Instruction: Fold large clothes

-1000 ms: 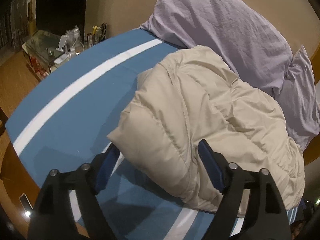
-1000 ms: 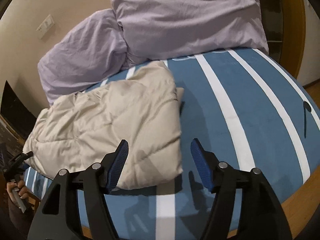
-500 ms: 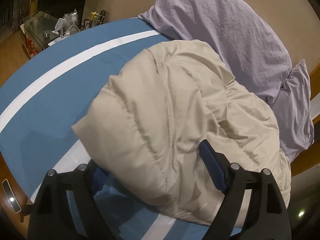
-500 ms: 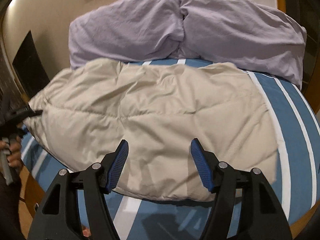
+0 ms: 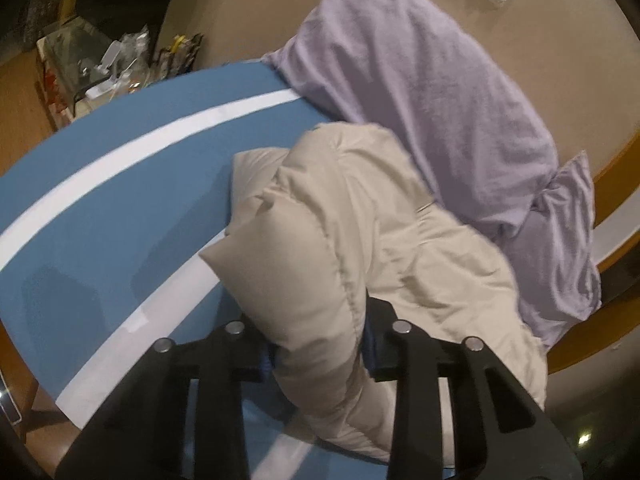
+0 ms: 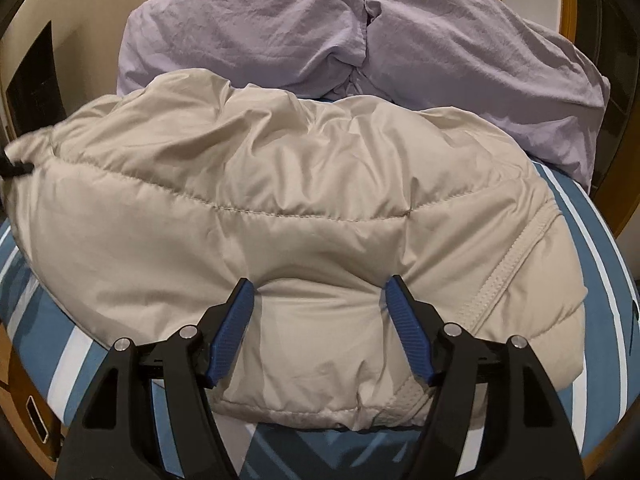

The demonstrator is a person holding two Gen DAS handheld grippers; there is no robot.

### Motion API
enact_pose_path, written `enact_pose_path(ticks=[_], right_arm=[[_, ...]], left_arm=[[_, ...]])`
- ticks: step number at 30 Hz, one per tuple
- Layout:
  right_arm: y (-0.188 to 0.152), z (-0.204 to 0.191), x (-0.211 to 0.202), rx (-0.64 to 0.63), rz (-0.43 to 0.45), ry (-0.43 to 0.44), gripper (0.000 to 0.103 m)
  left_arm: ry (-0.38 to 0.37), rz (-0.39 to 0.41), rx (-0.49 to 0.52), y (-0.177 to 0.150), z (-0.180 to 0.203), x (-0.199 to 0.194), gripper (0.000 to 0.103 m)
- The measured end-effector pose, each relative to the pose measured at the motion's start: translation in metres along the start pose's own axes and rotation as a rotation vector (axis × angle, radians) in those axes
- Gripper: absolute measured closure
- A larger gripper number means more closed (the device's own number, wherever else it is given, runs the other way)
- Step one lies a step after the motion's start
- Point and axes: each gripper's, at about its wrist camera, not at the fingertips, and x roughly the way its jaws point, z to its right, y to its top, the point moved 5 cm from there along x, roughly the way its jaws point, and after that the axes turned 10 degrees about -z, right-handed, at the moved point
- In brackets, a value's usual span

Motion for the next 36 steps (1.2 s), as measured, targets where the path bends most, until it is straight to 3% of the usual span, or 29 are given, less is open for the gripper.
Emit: enact_pose_path(ticks=[9,18,22,26,36], right_arm=[[0.001,0.001,0.001,0.013,0.005,0.016,0.032],[0.002,0.001,0.000,0.020,0.022,0.060,0.032],[-0.001,0.011,-0.010,0.039,0.042,0.115,0.033],[-0.006,0.030,-0.022,0.058,0.068,0.109,0.033],[-0.023,0.096,-0.047,0.154,0.123,0.075,0.030]], left_arm=[[-0.134,0.072,0.117,0.001,0.077,-0.039,0.074],[-0.281,0.087,0.388,-0.050,0.206,-0.066,0.074],[-0.306,0.060,0.507,-0.083,0.260,-0.058,0.074],[-0.312,0.017,0.597,-0.116,0.303,-0.039,0.074],[-0.288,-0.089,0.711,-0.179,0.365,0.013,0.074]])
